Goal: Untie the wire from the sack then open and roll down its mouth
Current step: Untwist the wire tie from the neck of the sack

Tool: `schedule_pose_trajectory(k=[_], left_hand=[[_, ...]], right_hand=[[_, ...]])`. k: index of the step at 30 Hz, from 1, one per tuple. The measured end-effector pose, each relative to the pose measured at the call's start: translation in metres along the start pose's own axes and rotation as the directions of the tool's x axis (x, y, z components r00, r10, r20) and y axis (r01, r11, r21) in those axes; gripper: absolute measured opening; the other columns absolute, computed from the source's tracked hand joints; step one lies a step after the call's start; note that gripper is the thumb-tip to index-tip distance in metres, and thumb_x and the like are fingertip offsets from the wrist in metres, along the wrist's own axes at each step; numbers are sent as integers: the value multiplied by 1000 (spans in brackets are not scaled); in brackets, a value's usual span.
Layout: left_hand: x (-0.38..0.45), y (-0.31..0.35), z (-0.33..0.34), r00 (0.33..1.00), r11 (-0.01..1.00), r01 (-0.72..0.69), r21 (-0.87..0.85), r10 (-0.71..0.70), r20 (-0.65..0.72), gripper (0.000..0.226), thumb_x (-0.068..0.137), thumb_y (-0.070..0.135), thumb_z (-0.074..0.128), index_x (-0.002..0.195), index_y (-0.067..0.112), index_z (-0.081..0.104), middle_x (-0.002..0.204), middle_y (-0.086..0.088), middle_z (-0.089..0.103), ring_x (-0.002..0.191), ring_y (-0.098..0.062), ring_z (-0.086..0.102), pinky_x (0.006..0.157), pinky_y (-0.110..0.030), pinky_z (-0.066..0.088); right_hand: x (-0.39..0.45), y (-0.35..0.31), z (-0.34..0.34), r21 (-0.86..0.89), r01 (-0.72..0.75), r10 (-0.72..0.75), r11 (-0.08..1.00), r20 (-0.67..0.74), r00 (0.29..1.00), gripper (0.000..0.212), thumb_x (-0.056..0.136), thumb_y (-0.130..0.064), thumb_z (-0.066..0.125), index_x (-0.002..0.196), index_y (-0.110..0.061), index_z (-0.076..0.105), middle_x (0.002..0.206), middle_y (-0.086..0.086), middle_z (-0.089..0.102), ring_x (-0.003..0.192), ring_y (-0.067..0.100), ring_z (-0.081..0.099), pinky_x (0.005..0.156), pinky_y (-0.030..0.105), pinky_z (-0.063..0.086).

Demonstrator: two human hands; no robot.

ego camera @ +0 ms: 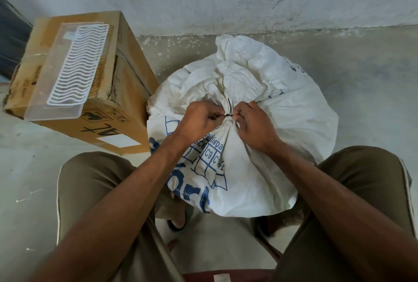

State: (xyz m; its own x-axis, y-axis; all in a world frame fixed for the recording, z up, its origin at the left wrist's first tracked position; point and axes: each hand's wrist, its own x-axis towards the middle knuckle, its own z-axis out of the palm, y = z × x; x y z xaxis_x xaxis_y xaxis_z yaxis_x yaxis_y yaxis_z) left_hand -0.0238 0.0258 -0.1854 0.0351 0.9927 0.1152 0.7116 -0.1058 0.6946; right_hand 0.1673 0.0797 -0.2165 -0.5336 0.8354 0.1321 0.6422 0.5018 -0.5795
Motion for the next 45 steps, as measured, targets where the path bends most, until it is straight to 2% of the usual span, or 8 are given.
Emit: schedule_pose_trajectory(k=[5, 10, 15, 20, 26, 32, 41, 45], left_hand=[[4, 0, 6, 994, 981, -92, 173, 82, 65, 20, 95, 14, 67, 110, 7, 78, 100, -16, 71, 91, -28, 65, 81, -33, 48], [0, 2, 15, 994, 968, -87, 236, 99, -40, 14, 92, 11, 64, 97, 2, 74, 89, -13, 68, 83, -28, 64, 77, -35, 49], [2, 1, 9, 998, 994, -54, 95, 57, -34, 9, 90, 8, 70, 93, 3, 77, 88, -12, 72, 84, -25, 63, 79, -37, 50], [-1, -2, 13, 996, 973, -93, 211, 88, 33, 17, 98, 14, 62, 105, 3, 73, 98, -16, 67, 90, -30, 63, 82, -36, 49], [2, 1, 10, 996, 985, -87, 149, 86, 12, 9, 92, 5, 63, 84, 2, 66, 78, -10, 64, 72, -19, 51, 69, -32, 41], [-4, -3, 13, 987, 958, -160, 239, 149, 65, 20, 100, 15, 60, 108, 0, 71, 100, -17, 67, 94, -30, 63, 86, -37, 48], [-1, 0, 20, 998, 991, -64, 117, 67, -19, 10, 94, 7, 62, 89, 0, 66, 84, -12, 64, 76, -22, 55, 73, -38, 48], [-2, -8, 17, 992, 976, -127, 179, 130, -2, 15, 96, 13, 65, 104, 2, 72, 95, -14, 67, 88, -26, 62, 83, -36, 50]], right_hand=[[1, 6, 5, -19, -9, 9, 1000, 20, 1000, 9, 93, -12, 55, 95, -21, 55, 95, -2, 56, 84, 20, 54, 74, 39, 49], [5, 6, 4, -11, -6, 6, 1000, 12, 1000, 9, 93, -13, 55, 94, -22, 56, 95, -3, 55, 83, 18, 54, 73, 36, 47], [6, 4, 2, 17, -20, 20, 1000, 11, 1000, 8, 93, -13, 54, 94, -21, 57, 94, -3, 57, 84, 15, 53, 75, 36, 48], [4, 3, 1, 19, -36, 35, 999, 38, 999, 8, 94, -14, 53, 95, -20, 59, 96, -1, 60, 88, 17, 55, 80, 40, 50], [2, 0, 1, 39, -28, 27, 999, 19, 999, 9, 93, -12, 54, 94, -20, 58, 95, 1, 60, 86, 20, 55, 75, 38, 48], [0, 5, 2, 39, -8, 8, 999, 12, 1000, 11, 91, -9, 55, 91, -20, 58, 93, -1, 63, 87, 14, 51, 73, 32, 42], [3, 4, 2, 33, -11, 11, 999, 8, 1000, 9, 92, -9, 56, 92, -18, 59, 93, 3, 63, 85, 20, 56, 74, 34, 45], [3, 5, 2, 32, -18, 17, 999, 6, 1000, 10, 92, -9, 56, 92, -18, 59, 93, 2, 64, 87, 18, 54, 74, 33, 43]])
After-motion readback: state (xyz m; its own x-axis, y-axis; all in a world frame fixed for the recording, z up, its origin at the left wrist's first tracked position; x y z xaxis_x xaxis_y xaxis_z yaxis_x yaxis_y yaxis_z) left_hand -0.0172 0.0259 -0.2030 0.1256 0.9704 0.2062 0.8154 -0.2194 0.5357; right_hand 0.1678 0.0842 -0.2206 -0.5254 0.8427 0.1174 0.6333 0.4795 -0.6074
